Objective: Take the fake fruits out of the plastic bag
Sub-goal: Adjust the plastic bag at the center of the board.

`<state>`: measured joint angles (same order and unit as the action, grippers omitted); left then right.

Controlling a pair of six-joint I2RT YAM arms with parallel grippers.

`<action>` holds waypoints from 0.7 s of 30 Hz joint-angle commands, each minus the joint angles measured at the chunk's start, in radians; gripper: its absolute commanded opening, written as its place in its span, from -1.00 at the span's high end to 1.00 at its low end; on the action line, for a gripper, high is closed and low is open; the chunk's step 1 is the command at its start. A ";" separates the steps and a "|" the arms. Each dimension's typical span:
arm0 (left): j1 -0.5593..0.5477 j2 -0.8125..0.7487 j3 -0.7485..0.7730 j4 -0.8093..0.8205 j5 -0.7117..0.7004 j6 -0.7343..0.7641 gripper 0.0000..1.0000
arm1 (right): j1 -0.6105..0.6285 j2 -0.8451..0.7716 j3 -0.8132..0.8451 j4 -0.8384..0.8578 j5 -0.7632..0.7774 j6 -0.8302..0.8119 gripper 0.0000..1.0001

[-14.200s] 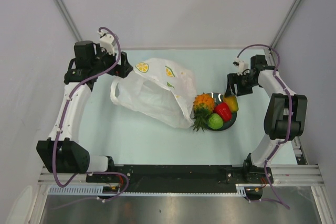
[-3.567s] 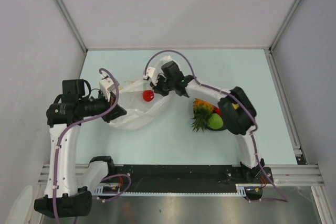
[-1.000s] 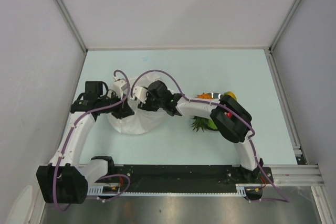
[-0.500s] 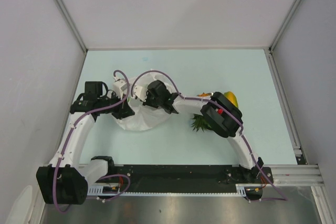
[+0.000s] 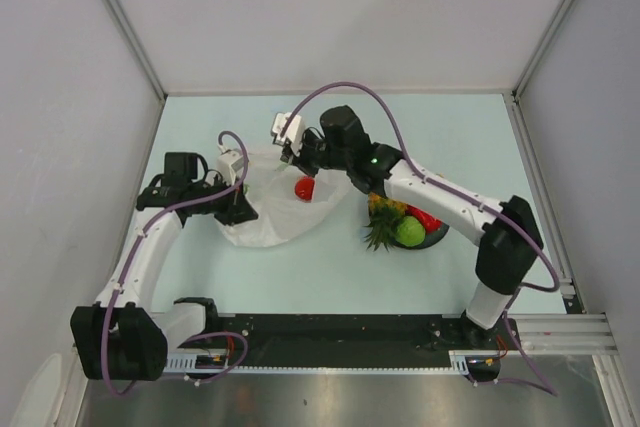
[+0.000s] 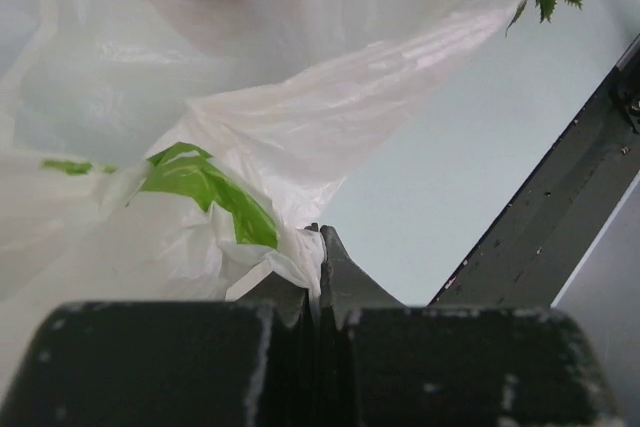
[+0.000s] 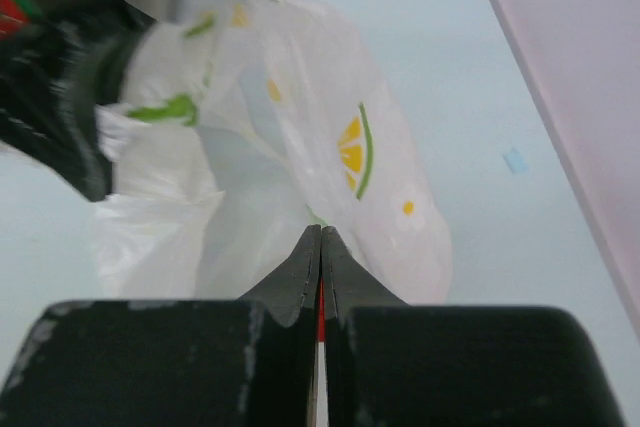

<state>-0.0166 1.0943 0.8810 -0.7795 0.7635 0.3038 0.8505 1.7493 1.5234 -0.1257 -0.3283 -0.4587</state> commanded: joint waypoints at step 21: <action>-0.019 0.082 0.078 0.068 0.085 -0.065 0.99 | 0.067 0.124 -0.102 0.097 -0.012 0.083 0.42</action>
<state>-0.0231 1.1927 0.9203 -0.7185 0.8040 0.2428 0.9886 1.9186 1.3193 -0.1200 -0.3920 -0.4103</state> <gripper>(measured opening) 0.005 0.262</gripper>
